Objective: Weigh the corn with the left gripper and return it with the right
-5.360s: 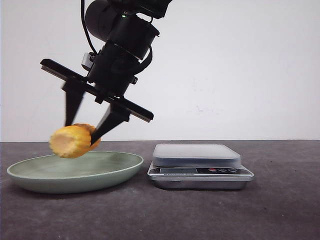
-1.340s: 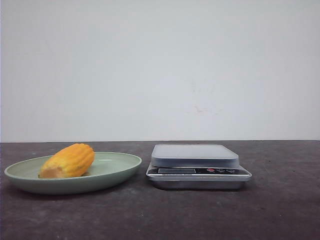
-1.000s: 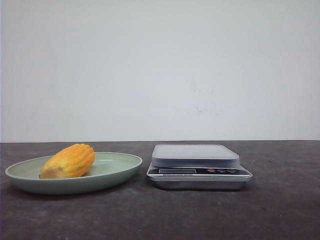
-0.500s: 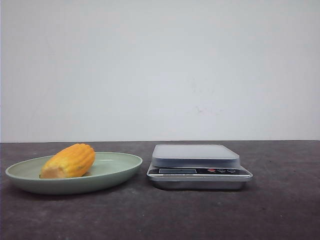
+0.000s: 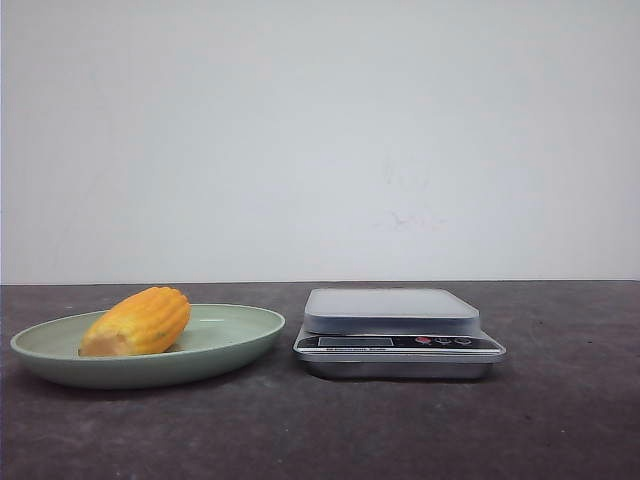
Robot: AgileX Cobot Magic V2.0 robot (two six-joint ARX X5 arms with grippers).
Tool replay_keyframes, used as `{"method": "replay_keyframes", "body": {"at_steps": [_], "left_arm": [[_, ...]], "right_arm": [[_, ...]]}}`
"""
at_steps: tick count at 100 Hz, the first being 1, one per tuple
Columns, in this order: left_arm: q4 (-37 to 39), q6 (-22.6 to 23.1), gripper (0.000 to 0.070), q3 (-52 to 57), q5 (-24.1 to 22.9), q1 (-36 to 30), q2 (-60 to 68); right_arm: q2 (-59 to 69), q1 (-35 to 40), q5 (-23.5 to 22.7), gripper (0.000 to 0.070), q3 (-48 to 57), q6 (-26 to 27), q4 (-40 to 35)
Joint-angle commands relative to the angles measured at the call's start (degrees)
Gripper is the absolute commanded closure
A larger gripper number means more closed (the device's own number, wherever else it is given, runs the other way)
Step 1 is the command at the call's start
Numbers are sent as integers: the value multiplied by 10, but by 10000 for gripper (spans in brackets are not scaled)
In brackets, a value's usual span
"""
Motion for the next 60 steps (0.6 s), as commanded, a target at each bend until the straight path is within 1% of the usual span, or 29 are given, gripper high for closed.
{"method": "replay_keyframes", "body": {"at_steps": [1, 60], "left_arm": [[-32, 0, 683, 12, -1, -3, 2], [-32, 3, 683, 12, -1, -3, 2]], "right_arm": [[-1, -1, 1, 689, -1, -4, 7], [-1, -1, 1, 689, -1, -4, 7]]}}
